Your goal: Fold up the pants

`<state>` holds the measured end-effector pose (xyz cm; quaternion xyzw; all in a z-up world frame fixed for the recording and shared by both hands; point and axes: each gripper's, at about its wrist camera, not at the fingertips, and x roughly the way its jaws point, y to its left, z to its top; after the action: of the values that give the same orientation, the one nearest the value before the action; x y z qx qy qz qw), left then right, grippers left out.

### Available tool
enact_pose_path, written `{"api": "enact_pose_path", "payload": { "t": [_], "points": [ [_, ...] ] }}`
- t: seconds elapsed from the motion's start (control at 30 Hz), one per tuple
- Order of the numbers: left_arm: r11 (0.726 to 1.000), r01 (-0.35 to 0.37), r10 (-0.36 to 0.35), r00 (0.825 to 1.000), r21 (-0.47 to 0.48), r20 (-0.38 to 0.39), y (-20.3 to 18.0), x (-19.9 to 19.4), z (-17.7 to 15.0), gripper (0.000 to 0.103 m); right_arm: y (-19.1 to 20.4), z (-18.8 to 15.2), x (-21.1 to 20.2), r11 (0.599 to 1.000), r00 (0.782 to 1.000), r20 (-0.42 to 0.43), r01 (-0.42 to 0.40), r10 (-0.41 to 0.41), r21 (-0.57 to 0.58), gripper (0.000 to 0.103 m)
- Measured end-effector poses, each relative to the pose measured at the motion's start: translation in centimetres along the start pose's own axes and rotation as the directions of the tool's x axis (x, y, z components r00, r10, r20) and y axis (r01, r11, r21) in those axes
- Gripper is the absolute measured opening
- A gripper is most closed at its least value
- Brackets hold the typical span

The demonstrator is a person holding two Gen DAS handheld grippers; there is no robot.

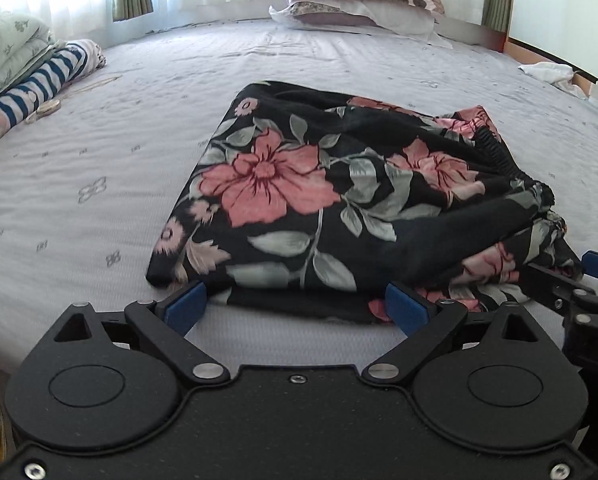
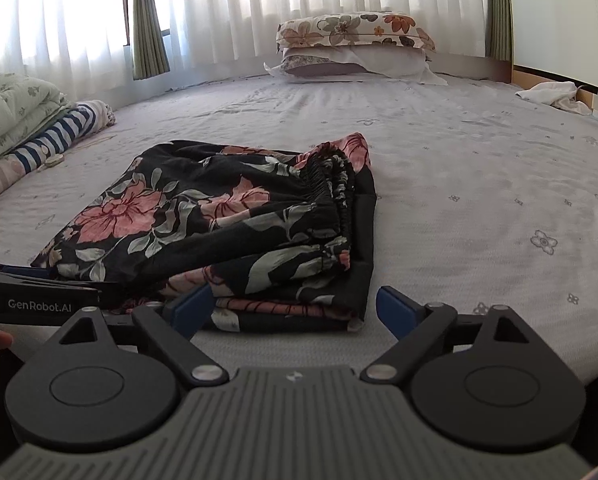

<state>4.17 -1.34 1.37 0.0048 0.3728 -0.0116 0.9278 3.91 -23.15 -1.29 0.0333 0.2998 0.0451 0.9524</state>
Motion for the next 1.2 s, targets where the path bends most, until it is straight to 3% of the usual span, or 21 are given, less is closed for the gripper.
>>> {"api": "enact_pose_path", "payload": {
  "t": [0.27,1.2],
  "points": [
    [1.0,-0.017,0.017,1.0,-0.012,0.016,0.2,-0.2,-1.0,0.103,1.3,-1.4,0.5,0.998,0.999,-0.033,0.032,-0.034,-0.054,0.103],
    [1.0,-0.006,0.006,1.0,0.009,0.021,0.3,0.1,-1.4,0.103,1.9,-2.2,1.1,0.993,0.998,-0.037,0.054,-0.058,-0.108,0.103]
  ]
}}
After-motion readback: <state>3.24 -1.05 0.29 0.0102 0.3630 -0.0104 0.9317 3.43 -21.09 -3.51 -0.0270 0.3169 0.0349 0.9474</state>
